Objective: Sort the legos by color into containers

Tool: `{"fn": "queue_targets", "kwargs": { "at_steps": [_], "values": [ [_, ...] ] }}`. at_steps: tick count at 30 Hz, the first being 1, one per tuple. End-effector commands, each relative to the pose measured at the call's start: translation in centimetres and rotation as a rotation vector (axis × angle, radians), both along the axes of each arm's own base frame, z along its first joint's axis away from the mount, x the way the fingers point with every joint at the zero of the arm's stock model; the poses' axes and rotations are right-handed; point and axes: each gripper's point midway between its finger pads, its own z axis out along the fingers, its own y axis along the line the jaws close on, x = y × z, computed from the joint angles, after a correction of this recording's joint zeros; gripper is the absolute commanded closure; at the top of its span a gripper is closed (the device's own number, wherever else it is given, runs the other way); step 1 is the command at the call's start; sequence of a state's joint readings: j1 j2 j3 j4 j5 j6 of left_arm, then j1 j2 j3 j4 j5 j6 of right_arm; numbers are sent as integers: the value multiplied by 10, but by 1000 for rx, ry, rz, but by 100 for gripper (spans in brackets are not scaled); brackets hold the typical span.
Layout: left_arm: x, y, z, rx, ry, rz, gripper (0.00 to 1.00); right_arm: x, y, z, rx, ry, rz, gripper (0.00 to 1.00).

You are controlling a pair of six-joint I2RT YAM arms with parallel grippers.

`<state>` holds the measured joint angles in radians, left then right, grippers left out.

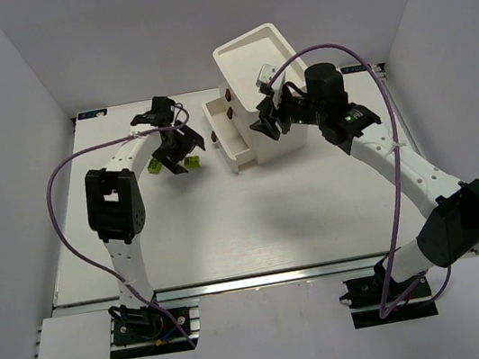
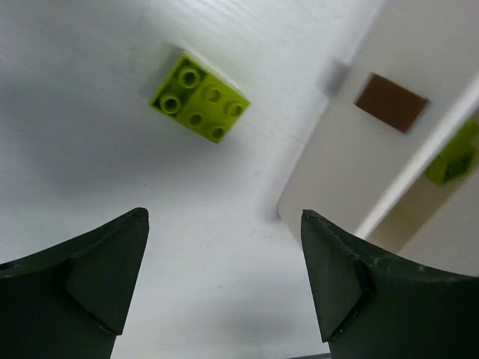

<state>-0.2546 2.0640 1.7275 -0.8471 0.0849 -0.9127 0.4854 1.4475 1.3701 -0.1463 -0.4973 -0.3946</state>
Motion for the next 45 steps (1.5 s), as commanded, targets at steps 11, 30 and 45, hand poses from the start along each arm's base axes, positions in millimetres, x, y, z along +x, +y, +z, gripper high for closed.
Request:
{"fn": "queue_targets", "kwargs": {
  "at_steps": [11, 30, 45],
  "values": [
    [43, 12, -35, 49, 114, 325, 8, -1, -4, 11, 27, -43, -16, 40],
    [50, -6, -10, -65, 18, 185, 71, 2, -10, 10, 28, -42, -30, 40],
    [69, -87, 99, -425, -479, -257, 88, 0, -9, 10, 26, -40, -19, 40]
  ]
}}
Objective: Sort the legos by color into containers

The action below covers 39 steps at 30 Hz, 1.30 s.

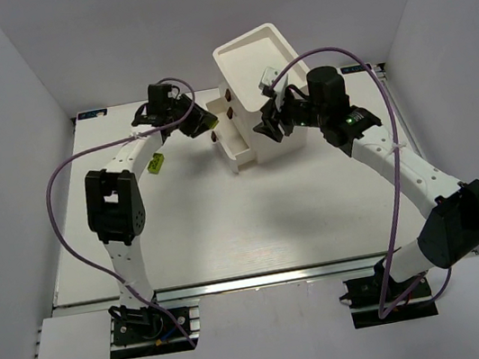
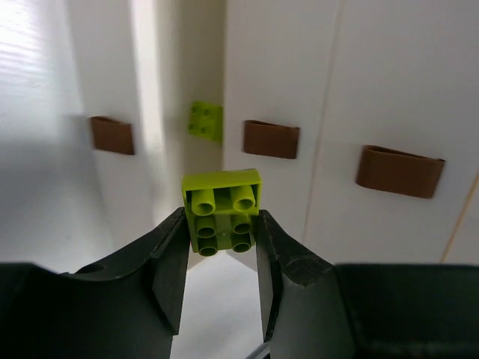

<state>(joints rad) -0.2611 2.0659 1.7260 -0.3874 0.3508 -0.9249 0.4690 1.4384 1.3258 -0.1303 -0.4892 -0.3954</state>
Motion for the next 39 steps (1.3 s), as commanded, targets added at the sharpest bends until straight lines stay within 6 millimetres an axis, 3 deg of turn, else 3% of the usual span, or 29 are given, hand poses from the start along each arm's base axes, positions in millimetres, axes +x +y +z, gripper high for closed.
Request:
{"fn": "queue_targets", "kwargs": {
  "at_steps": [1, 4, 5, 8, 9, 16, 17, 21, 22, 24, 26, 27, 29, 30, 32, 35, 39],
  "values": [
    [2, -30, 23, -100, -99, -120, 87, -3, -2, 23, 32, -57, 3, 40],
    [7, -39, 25, -106, -96, -143, 73, -4, -4, 24, 30, -62, -1, 40],
    [8, -45, 14, -100, -70, -151, 62, -4, -4, 24, 29, -63, -2, 40],
    [11, -50, 12, -87, -66, -153, 38, -3, -5, 24, 29, -65, -8, 40],
    [12, -50, 14, -85, -72, -151, 35, -3, -5, 25, 29, -67, -8, 40],
    [18, -45, 40, -46, -127, -138, 34, -2, -4, 25, 27, -67, -2, 40],
    [22, -36, 44, -30, -137, -119, 37, -2, -4, 24, 27, -66, -1, 40],
    [19, 6, 60, 130, -203, -86, 75, -3, -3, 25, 24, -70, 2, 40],
    [15, 13, 61, 187, -222, -98, 89, -3, -3, 23, 23, -69, 4, 40],
    [6, 49, 42, 356, -223, -135, 97, -2, -5, 22, 22, -67, -4, 40],
    [-8, 71, 35, 513, -251, -233, 97, -4, -4, 19, 21, -63, 0, 40],
    [-14, 100, 21, 629, -180, -206, 96, -4, -4, 19, 20, -63, -1, 40],
    [-22, 128, 13, 818, -171, -265, 83, -4, -4, 19, 21, -64, 0, 40],
    [-32, 143, -4, 879, -135, -302, 75, -4, -3, 16, 20, -57, 4, 40],
    [-40, 166, -11, 1028, -132, -365, 61, -3, -3, 15, 19, -54, 4, 40],
    [-48, 180, -34, 1128, -86, -460, 55, -2, -2, 16, 20, -51, 8, 40],
    [-42, 190, -49, 1203, -68, -498, 44, -2, -2, 20, 17, -55, 15, 40]
  ]
}}
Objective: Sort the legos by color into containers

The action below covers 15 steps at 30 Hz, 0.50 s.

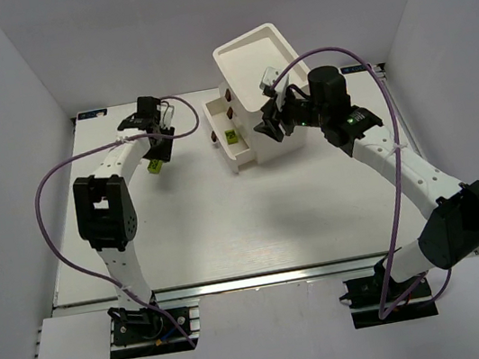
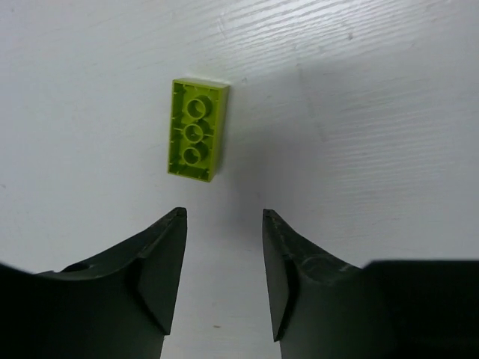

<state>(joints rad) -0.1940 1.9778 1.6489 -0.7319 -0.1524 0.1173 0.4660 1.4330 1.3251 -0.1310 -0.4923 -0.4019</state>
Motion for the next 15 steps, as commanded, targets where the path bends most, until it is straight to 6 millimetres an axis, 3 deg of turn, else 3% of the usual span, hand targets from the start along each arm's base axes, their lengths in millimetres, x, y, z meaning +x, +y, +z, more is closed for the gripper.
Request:
{"fn": "queue_targets", "kwargs": {
  "at_steps": [1, 7, 15],
  "values": [
    [7, 21, 6, 173, -14, -86, 44, -2, 0, 19, 18, -47, 15, 40],
    [23, 31, -14, 260, 11, -81, 38, -4, 0, 19, 7, -35, 22, 40],
    [36, 38, -34, 206, 27, -80, 38, -1, 0, 21, -16, -33, 22, 40]
  ]
}}
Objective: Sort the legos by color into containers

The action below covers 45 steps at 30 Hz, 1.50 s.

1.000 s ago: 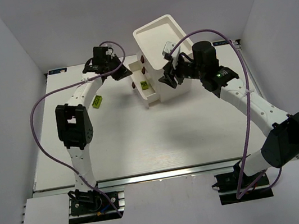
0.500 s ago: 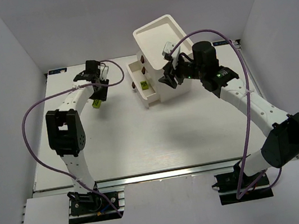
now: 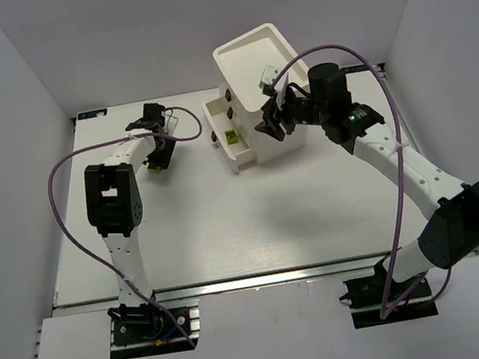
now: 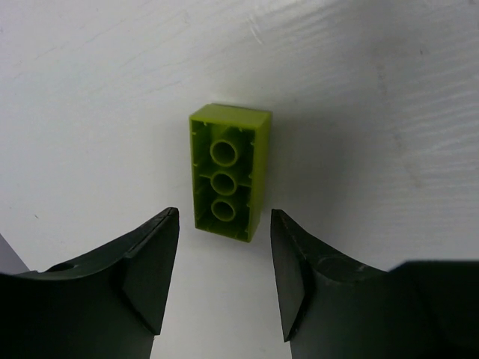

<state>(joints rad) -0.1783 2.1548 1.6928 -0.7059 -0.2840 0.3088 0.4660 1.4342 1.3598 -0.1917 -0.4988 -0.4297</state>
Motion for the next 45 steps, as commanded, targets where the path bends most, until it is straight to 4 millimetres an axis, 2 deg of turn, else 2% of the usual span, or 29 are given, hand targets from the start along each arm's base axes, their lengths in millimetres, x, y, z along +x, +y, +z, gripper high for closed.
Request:
{"fn": "queue_targets", "kwargs": {
  "at_steps": [1, 4, 9, 10, 13, 14, 16, 17, 19, 20, 21, 22, 23, 24, 25, 26, 28, 29, 30, 31, 33, 34, 36, 39, 42, 43, 45],
  "values": [
    [24, 0, 23, -37, -86, -5, 38, 3, 2, 18, 8, -34, 9, 40],
    [28, 4, 16, -78, -79, 9, 38, 5, 2, 19, 7, -33, 9, 40],
    [23, -10, 5, -155, -51, -8, 45, 7, 2, 21, 6, -35, 2, 40],
    [21, -11, 5, -163, -48, -9, 50, 8, 2, 21, 6, -37, 1, 40],
    [13, -15, -3, -188, -23, -17, 57, 8, 2, 20, 7, -32, -2, 40],
    [9, -15, -8, -191, -11, -16, 64, 8, 2, 20, 8, -31, -4, 40],
    [6, -17, -8, -204, -7, -11, 72, 7, 2, 20, 11, -28, -2, 40],
    [5, -18, -8, -208, -8, -6, 82, 7, 2, 19, 10, -29, -3, 40],
    [11, -31, 6, -286, -38, -5, 90, 7, 2, 18, 9, -27, -3, 41],
    [14, -47, 16, -345, -56, -27, 95, 5, 3, 18, 11, -26, 2, 41],
    [21, -54, 29, -395, -92, -10, 97, 5, 3, 18, 9, -30, 5, 40],
    [22, -76, 39, -482, -105, -41, 99, 5, 3, 18, 11, -31, 6, 40],
    [23, -91, 61, -591, -144, -8, 100, 5, 3, 17, 9, -28, 6, 40],
    [30, -104, 70, -683, -194, 0, 100, 5, 3, 18, 11, -29, 8, 40],
    [27, -121, 82, -790, -209, -24, 100, 5, 2, 18, 11, -31, 6, 41],
    [27, -132, 111, -897, -266, -2, 100, 4, 2, 18, 12, -29, 6, 40],
    [29, -147, 125, -1033, -340, -10, 100, 3, 1, 17, 13, -29, 5, 41],
    [25, -158, 140, -1148, -332, 25, 100, 2, 1, 16, 13, -27, 4, 41],
    [30, -164, 155, -1211, -379, -1, 100, 1, 2, 18, 18, -34, 6, 41],
    [28, -167, 152, -1249, -367, 20, 100, 0, -1, 16, 15, -33, 2, 41],
    [29, -180, 165, -1396, -347, 44, 100, -1, -2, 16, 19, -34, 0, 41],
    [25, -190, 163, -1448, -315, 43, 99, -3, 0, 14, 17, -32, 4, 41],
    [24, -205, 171, -1576, -261, 75, 98, -3, -2, 15, 20, -36, 1, 41],
    [31, -219, 156, -1641, -195, 147, 92, -3, -2, 17, 27, -39, -3, 41],
    [38, -225, 156, -1668, -186, 166, 85, -4, -4, 19, 29, -45, -8, 41],
    [38, -231, 149, -1665, -170, 171, 82, -5, -4, 20, 28, -46, -6, 41],
    [41, -238, 152, -1667, -167, 159, 72, -6, -5, 19, 24, -53, -7, 41]
  ]
}}
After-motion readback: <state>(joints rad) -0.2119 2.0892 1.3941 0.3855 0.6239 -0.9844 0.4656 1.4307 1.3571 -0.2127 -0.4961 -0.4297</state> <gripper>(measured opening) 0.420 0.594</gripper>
